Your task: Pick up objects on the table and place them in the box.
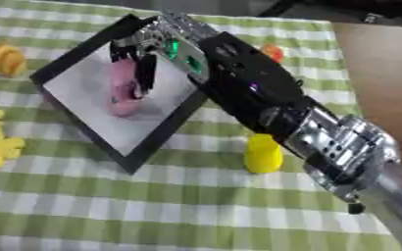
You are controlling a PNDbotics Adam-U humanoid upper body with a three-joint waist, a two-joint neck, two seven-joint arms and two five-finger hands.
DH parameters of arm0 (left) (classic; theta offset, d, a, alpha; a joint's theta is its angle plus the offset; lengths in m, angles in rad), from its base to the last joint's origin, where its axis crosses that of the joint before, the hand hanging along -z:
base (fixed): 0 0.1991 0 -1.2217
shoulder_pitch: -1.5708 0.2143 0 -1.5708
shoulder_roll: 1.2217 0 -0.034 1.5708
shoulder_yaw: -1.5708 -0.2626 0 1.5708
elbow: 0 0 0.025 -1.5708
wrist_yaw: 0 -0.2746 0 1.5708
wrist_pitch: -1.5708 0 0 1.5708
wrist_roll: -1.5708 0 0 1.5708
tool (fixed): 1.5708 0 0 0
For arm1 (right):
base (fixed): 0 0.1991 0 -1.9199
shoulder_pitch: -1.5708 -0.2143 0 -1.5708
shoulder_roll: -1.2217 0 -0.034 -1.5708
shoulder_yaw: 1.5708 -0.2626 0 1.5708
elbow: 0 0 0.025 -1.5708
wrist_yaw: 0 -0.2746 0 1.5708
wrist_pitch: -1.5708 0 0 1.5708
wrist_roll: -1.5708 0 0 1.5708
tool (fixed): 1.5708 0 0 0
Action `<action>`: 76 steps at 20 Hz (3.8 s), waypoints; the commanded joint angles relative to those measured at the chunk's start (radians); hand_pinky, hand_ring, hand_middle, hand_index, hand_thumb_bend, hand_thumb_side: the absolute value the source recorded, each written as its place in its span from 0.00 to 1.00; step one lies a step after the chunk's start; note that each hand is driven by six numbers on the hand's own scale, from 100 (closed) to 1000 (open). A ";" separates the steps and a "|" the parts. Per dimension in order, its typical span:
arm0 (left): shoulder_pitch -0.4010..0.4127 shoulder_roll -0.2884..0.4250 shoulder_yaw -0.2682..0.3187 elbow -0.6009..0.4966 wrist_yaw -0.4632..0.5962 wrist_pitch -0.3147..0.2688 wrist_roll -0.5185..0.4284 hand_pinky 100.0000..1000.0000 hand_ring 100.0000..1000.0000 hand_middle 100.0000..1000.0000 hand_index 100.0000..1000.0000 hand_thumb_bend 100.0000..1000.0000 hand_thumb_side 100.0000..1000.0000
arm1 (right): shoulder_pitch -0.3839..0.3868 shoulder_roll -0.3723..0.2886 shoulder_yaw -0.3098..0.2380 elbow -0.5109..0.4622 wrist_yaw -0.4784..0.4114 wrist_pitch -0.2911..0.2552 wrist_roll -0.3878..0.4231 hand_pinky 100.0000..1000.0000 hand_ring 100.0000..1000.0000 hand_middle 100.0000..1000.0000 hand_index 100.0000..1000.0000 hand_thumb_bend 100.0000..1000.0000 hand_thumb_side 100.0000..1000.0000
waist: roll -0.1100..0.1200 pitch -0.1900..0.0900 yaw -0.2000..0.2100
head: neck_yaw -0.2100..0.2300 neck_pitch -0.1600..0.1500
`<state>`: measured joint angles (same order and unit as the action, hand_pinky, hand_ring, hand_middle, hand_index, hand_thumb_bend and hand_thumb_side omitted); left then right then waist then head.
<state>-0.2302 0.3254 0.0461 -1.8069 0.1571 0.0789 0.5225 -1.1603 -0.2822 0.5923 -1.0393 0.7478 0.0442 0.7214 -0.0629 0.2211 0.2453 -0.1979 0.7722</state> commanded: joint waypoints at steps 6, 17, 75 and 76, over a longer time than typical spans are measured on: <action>-0.010 0.023 0.006 -0.021 0.002 -0.001 0.003 0.77 0.79 0.71 0.83 0.26 0.74 | -0.031 -0.035 -0.028 -0.027 0.029 -0.034 0.065 0.88 0.86 0.84 0.92 0.57 0.19 | -0.005 -0.004 -0.005 | 0.009 -0.002; 0.006 0.034 0.014 -0.019 -0.003 0.001 0.007 0.77 0.79 0.71 0.83 0.26 0.74 | -0.065 -0.301 -0.042 -0.385 -0.180 0.133 0.066 0.86 0.82 0.80 0.89 0.54 0.21 | -0.008 -0.017 -0.042 | 0.039 -0.002; 0.007 0.023 0.008 -0.021 -0.001 0.004 -0.010 0.78 0.81 0.71 0.83 0.24 0.75 | 0.580 -0.721 0.044 -0.779 -0.285 0.231 0.060 0.84 0.79 0.76 0.84 0.50 0.17 | 0.005 0.010 -0.046 | 0.030 -0.002; 0.007 0.023 0.008 -0.021 -0.001 0.005 -0.011 0.78 0.81 0.71 0.83 0.24 0.75 | 0.580 -0.717 0.043 -0.769 -0.279 0.228 0.054 0.84 0.79 0.76 0.84 0.46 0.16 | 0.005 0.010 -0.046 | 0.030 -0.002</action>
<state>-0.2132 0.3354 0.0518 -1.8068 0.1544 0.0841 0.5155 -0.5714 -0.9845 0.6455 -1.8199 0.4567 0.2754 0.7831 -0.0649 0.2253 0.1994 -0.1639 0.7722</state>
